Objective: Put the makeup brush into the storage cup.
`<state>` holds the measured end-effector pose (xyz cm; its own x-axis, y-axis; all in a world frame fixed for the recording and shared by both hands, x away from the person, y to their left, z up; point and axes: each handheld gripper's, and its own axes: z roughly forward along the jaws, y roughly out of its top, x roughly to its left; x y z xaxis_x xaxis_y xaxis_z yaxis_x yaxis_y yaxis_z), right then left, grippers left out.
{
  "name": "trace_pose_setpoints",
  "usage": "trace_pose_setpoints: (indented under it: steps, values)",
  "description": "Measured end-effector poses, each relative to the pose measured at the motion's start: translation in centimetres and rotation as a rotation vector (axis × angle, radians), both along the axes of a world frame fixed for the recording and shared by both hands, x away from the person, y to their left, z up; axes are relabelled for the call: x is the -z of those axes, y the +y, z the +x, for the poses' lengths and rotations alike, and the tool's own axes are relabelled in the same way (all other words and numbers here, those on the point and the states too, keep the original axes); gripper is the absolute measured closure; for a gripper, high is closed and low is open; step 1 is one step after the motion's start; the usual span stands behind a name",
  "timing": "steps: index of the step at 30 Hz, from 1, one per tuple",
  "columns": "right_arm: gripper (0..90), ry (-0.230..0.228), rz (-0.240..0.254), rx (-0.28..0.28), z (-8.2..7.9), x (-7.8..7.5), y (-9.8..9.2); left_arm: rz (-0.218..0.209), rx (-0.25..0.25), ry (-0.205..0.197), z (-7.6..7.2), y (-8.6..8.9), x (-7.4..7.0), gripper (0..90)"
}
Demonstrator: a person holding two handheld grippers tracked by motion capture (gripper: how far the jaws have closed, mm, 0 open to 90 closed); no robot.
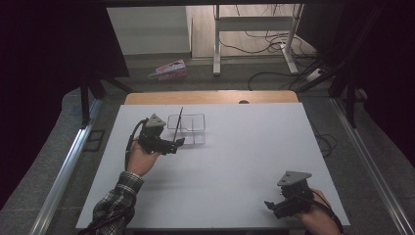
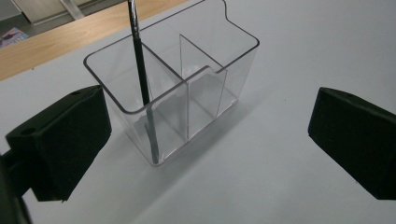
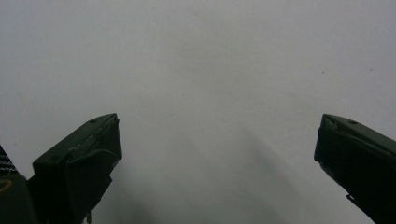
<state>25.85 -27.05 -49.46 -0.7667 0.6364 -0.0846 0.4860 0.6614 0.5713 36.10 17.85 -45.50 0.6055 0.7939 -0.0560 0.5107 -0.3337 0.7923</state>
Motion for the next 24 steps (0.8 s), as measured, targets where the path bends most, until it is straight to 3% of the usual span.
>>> trace_pose_setpoints:
  steps: [24]
  values:
    - [0.2, 0.000, 0.001, 0.001, 0.0, 0.0, 0.0, -0.024, -0.012, -0.006, -2.1, 1.4, 0.7, 0.1]
